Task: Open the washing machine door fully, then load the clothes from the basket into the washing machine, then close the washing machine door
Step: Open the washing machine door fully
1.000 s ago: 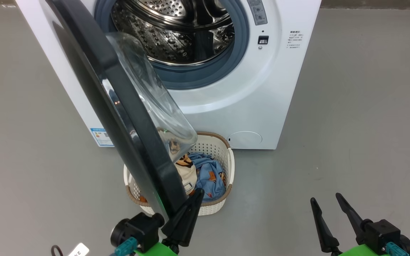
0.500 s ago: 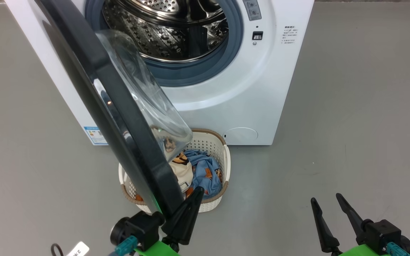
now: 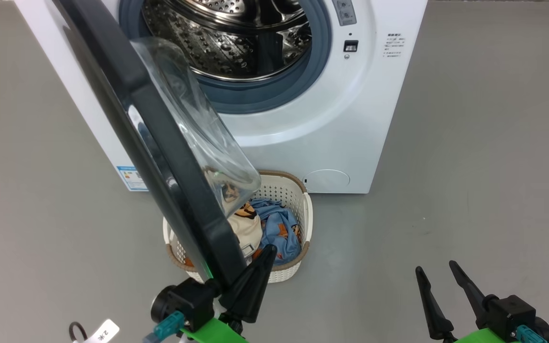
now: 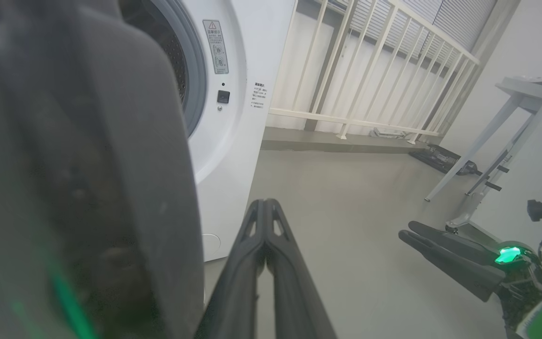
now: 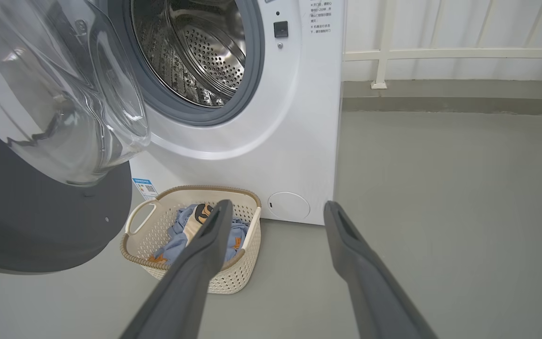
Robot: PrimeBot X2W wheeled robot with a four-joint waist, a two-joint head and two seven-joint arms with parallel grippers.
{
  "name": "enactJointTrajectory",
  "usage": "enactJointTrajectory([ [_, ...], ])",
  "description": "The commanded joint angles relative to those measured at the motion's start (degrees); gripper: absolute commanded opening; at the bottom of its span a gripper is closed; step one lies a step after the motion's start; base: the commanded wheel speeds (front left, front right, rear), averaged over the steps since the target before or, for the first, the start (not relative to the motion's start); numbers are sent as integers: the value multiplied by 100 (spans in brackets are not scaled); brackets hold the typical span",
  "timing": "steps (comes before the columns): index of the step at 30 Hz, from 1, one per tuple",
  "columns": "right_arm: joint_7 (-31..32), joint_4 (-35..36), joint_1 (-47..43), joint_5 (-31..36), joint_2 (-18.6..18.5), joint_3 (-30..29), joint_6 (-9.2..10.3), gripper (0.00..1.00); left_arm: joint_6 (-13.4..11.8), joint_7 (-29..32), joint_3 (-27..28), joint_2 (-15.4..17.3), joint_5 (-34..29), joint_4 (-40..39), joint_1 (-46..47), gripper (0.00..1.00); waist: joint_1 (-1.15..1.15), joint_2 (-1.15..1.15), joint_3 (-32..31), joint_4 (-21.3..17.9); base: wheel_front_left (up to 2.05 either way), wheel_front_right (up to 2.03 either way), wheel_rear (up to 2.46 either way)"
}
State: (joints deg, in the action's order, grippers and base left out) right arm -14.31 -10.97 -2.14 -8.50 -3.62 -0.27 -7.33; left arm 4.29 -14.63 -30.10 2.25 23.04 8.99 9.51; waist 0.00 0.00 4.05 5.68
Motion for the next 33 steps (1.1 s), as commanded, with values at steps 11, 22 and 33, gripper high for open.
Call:
enactJointTrajectory([
  [11,-69,46,186,-54,-5,143,-16,100,-111,-37,495,74,-21,-159,41,0,0,0,-22,223,0,0,0],
  [22,-69,24,172,-70,-6,145,-16,100,-347,90,544,137,-24,-413,-218,0,0,0,-24,363,0,0,0],
  [33,-69,27,136,-70,-2,125,-16,100,-587,349,554,260,-12,-848,-519,0,0,0,-36,521,0,0,0],
])
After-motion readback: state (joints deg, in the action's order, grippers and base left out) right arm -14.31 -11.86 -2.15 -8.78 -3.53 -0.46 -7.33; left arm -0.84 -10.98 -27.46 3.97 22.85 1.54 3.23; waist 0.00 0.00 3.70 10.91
